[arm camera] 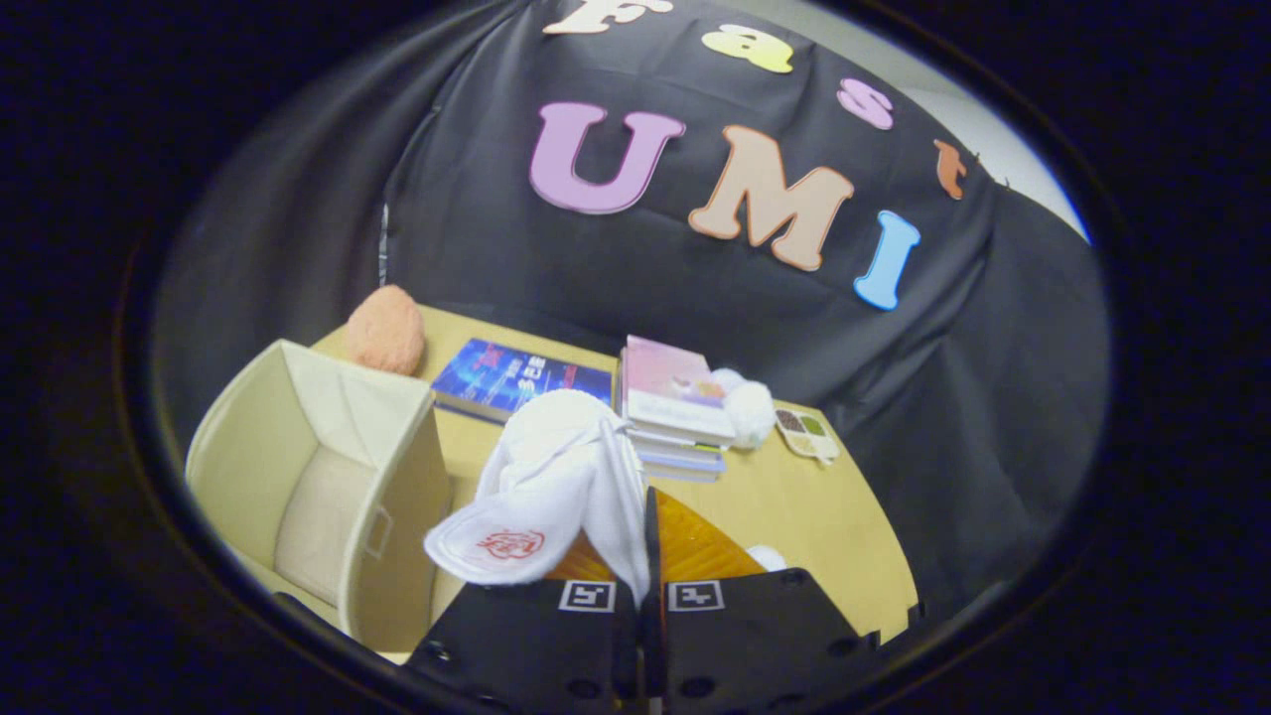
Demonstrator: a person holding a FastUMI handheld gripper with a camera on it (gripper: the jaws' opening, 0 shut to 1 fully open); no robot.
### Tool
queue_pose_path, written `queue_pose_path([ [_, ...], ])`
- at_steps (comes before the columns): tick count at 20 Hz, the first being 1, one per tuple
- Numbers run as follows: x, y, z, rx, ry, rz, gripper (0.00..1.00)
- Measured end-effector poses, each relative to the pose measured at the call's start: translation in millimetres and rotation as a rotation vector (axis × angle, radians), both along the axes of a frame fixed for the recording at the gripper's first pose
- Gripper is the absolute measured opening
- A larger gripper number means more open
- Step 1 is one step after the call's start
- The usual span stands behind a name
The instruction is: Open the storage box then place both shoes into the box .Put the left shoe in first, then the right shoe, with the right side of both shoes facing outward in a uniform manner.
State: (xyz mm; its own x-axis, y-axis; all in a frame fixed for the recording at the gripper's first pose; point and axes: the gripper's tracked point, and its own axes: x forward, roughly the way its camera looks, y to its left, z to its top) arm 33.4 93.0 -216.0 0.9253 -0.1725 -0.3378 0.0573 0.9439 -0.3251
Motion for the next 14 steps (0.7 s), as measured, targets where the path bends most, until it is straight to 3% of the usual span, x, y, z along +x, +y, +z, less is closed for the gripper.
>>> queue_pose_path([
  [6,1,67,53,0.067,-0.054,-0.052,0.05],
  [14,2,177,-4,0.258,0.074,-0.089,0.05],
])
